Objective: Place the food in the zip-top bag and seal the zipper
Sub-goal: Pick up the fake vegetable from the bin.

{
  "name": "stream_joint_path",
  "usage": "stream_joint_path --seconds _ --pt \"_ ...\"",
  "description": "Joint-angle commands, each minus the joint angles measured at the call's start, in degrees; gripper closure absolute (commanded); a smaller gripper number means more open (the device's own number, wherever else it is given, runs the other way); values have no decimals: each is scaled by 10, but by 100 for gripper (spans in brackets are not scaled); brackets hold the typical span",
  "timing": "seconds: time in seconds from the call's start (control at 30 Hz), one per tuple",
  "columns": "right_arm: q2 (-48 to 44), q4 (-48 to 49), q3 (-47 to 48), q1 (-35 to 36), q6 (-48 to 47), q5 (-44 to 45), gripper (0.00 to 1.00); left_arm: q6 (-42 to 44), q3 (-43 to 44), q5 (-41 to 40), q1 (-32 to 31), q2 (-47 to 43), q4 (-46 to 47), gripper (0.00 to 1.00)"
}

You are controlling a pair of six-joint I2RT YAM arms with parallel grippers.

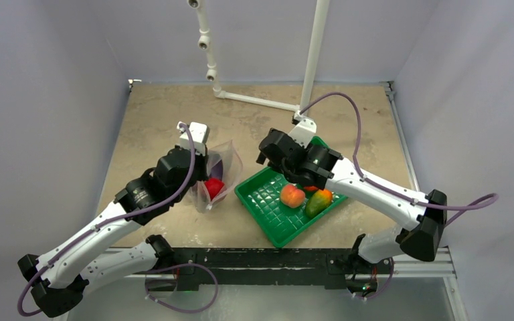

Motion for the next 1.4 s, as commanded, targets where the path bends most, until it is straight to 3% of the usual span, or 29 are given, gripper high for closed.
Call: stream_joint_path --seconds 0.0,0.7,1.37 --pt "-21 -7 -42 -35 12 17 17 10 -4 5 0 0 11 100" --pt "7 74 -203 -179 -56 -12 14 10 -5 10 1 -2 11 100" --pt "68 132 -252 -204 -76 -37 10 10 -5 13 0 0 10 100"
